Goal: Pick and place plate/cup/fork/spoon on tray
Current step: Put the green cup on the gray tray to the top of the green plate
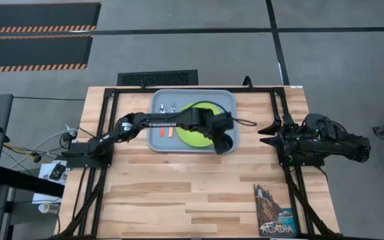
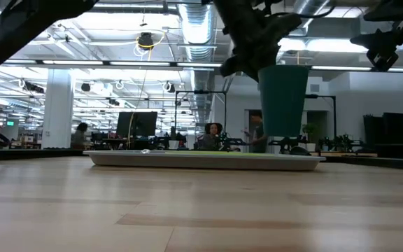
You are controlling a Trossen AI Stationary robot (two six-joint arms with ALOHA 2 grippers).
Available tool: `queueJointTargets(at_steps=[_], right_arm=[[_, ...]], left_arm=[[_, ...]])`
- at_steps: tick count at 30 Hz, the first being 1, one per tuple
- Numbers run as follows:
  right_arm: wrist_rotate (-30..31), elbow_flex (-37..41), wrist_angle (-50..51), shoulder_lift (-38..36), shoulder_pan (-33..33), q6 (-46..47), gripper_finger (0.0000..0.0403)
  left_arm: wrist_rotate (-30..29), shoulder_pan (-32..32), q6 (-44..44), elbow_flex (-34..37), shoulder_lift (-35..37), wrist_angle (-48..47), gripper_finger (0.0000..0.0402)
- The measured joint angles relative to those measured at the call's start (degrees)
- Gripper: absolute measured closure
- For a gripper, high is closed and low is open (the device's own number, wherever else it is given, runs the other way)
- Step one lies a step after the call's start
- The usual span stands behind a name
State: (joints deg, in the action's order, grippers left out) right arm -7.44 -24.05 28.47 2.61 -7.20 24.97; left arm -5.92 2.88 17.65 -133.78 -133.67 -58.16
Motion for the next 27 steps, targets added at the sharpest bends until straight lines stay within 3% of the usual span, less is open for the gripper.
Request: queueJointTargets(at_steps=[8, 22, 27], right_arm=[[0.0, 0.0, 0.0, 0.0, 0.0, 0.0, 0.0170], [0.0, 0.0, 0.8, 0.0, 0.0, 0.0, 0.0170], [0.0, 0.0, 1.2, 0.0, 0.0, 0.0, 0.0170]], left_arm=[[-1.0, 6.4, -0.7, 0.0, 0.0, 3.1, 0.0401], [-0.9, 15.7, 0.9, 0.0, -0.6, 25.7, 0.0401], [-0.7, 18.4, 1.6, 0.0, -0.6, 27.5, 0.0401]])
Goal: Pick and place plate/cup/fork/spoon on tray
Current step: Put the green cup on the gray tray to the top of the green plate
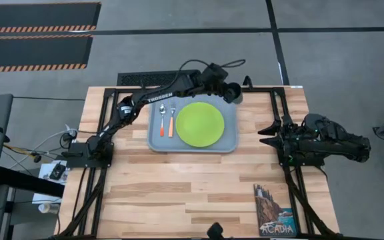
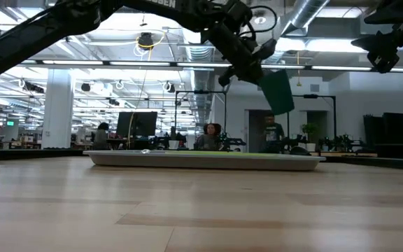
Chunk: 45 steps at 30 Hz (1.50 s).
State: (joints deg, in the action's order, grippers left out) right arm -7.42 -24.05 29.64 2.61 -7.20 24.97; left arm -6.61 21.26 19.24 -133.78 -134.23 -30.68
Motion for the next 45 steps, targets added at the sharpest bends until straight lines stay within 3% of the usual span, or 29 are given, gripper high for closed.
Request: queueJointTargets(at_steps=[13, 21, 35, 45], right_arm=[[0.0, 0.0, 0.0, 0.0, 0.0, -0.6, 0.0170], [2.2, 0.0, 0.0, 0.0, 0.0, -0.9, 0.0170], [4.4, 0.0, 0.0, 0.0, 0.0, -1.0, 0.0170], [4.5, 0.0, -0.1, 0.0, 0.0, -0.9, 0.0170]], left_arm=[[0.8, 5.6, -0.6, 0.0, -0.4, 1.3, 0.0401], [4.4, 8.2, 0.2, 0.1, -2.5, 1.4, 0.0401], [6.9, 8.6, 0.6, 0.0, -4.8, 2.4, 0.0401], [9.4, 8.4, 2.3, 0.1, -5.9, -4.8, 0.0401]])
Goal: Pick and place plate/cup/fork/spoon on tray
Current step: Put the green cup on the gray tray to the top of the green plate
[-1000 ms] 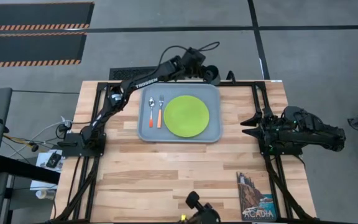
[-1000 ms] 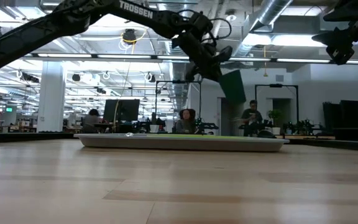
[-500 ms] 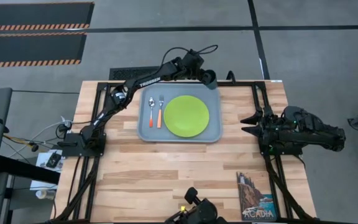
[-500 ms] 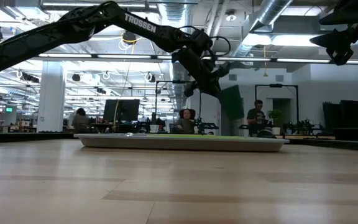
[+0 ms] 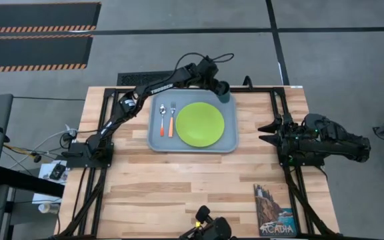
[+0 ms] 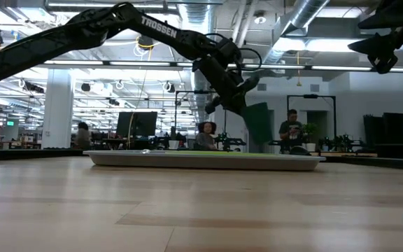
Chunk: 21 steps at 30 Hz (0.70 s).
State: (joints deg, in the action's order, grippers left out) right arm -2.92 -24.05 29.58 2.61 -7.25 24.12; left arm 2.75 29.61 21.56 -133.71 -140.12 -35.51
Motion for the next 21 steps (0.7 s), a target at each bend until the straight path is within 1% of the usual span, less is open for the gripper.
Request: queueJointTargets(at_steps=[5, 7, 12, 21], right_arm=[[0.0, 0.0, 0.0, 0.0, 0.0, 0.0, 0.0170], [0.0, 0.0, 0.0, 0.0, 0.0, 0.0, 0.0170], [0.0, 0.0, 0.0, 0.0, 0.0, 0.0, 0.0170], [0.0, 0.0, 0.0, 0.0, 0.0, 0.0, 0.0170]], left_arm=[[-0.6, 0.0, 0.1, 0.0, 0.0, -1.0, 0.0401], [-2.1, 0.0, 0.0, -0.1, -0.4, -0.4, 0.0401], [-2.1, 0.0, 0.6, 0.0, -1.7, -0.6, 0.0401], [-2.1, 0.0, 0.6, 0.0, -1.7, -1.5, 0.0401]])
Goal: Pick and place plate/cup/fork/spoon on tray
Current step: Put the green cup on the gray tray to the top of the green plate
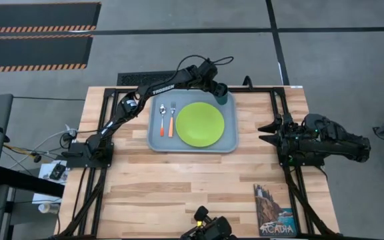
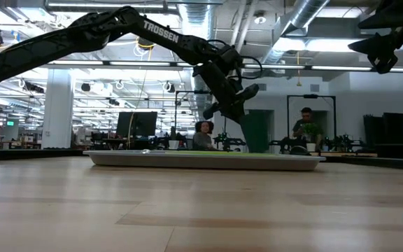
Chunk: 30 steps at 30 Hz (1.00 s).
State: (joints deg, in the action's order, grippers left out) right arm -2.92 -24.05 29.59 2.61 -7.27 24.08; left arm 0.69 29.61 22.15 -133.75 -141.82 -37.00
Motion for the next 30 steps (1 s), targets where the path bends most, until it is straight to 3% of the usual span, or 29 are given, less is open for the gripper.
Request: queueJointTargets(at_steps=[8, 12, 25, 30], right_arm=[[0.0, 0.0, 0.0, 0.0, 0.0, 0.0, 0.0170], [0.0, 0.0, 0.0, 0.0, 0.0, 0.0, 0.0170], [0.0, 0.0, 0.0, 0.0, 0.0, -0.1, 0.0170], [0.0, 0.0, 0.0, 0.0, 0.0, -0.1, 0.0170]], left_arm=[[0.1, -1.0, -0.6, 0.0, -0.9, -1.8, 0.0401], [-2.9, -1.2, -2.0, 0.0, -0.9, -1.3, 0.0401], [-1.4, -0.9, -2.3, 0.0, -0.9, -1.4, 0.0401], [-2.9, -1.0, -2.1, 0.0, -0.9, -1.2, 0.0381]])
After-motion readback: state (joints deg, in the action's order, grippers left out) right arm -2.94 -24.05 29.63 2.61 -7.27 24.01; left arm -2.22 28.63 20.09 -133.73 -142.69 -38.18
